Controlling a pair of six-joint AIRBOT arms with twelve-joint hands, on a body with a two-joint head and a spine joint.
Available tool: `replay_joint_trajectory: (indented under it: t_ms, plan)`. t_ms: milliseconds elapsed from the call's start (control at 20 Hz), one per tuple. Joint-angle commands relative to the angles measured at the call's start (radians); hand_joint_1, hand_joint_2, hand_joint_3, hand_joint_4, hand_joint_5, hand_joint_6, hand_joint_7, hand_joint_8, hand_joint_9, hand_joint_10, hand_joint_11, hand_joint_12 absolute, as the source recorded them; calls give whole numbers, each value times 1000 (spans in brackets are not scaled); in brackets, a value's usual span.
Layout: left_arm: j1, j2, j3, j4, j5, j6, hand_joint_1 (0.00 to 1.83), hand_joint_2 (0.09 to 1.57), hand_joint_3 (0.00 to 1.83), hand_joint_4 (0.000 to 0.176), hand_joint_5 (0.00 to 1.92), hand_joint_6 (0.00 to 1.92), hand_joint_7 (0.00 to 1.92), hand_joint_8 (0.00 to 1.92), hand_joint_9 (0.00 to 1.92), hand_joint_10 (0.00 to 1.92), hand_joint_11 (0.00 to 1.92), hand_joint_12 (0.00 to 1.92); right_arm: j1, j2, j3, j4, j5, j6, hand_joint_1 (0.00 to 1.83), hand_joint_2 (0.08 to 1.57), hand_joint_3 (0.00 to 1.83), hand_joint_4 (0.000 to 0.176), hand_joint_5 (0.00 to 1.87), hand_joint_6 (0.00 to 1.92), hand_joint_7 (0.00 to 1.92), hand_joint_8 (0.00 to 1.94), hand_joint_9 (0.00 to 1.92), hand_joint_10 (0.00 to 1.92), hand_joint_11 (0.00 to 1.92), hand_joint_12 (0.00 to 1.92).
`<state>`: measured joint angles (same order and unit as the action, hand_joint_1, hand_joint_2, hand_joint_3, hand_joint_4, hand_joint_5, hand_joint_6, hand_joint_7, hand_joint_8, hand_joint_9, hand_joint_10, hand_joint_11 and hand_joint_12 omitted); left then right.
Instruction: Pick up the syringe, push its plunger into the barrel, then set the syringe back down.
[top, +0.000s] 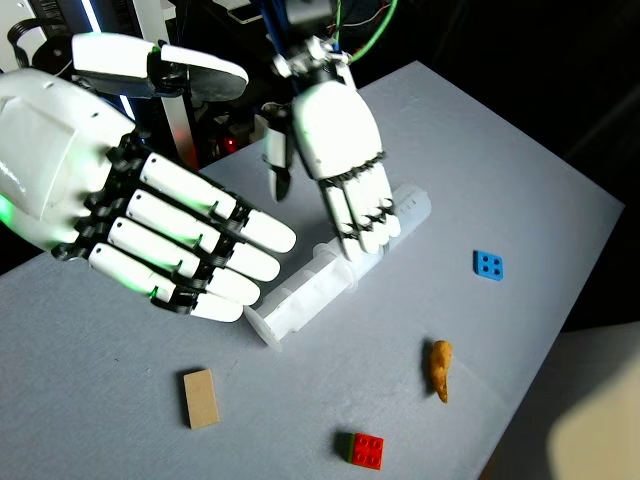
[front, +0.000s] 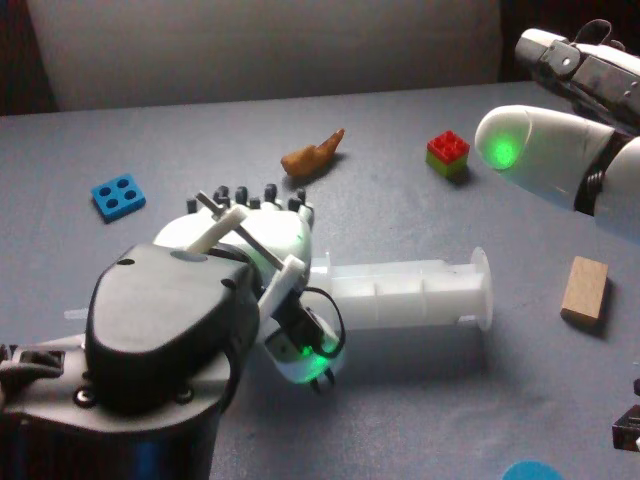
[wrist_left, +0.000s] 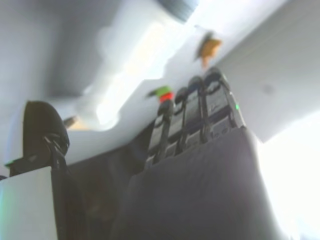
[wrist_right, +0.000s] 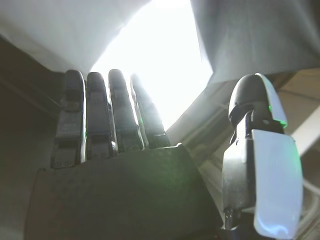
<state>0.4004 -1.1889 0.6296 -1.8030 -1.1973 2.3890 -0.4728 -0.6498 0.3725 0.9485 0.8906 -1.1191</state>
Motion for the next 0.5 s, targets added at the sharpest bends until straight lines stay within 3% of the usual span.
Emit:
replay_joint_trajectory:
  t_ms: [0,350,450]
  plan:
    - [-3,-5,10,80,-37,-14,771,1096,14,1,0,0,0,0,0,0,0,0,7,6,-2,-66,77,13,168,1036,2,0,117,0,124,1,105,0,0,345]
    - [19,-51,81,80,-24,-66,771,1076,0,0,3,1,0,0,0,0,0,0,8,5,-2,-66,80,21,142,1053,2,0,113,0,119,0,97,0,0,275]
    - [34,-64,95,81,-10,-66,685,1087,3,0,0,0,0,0,0,0,0,0,9,5,-2,-66,81,22,118,1059,2,0,84,0,95,0,82,0,0,222]
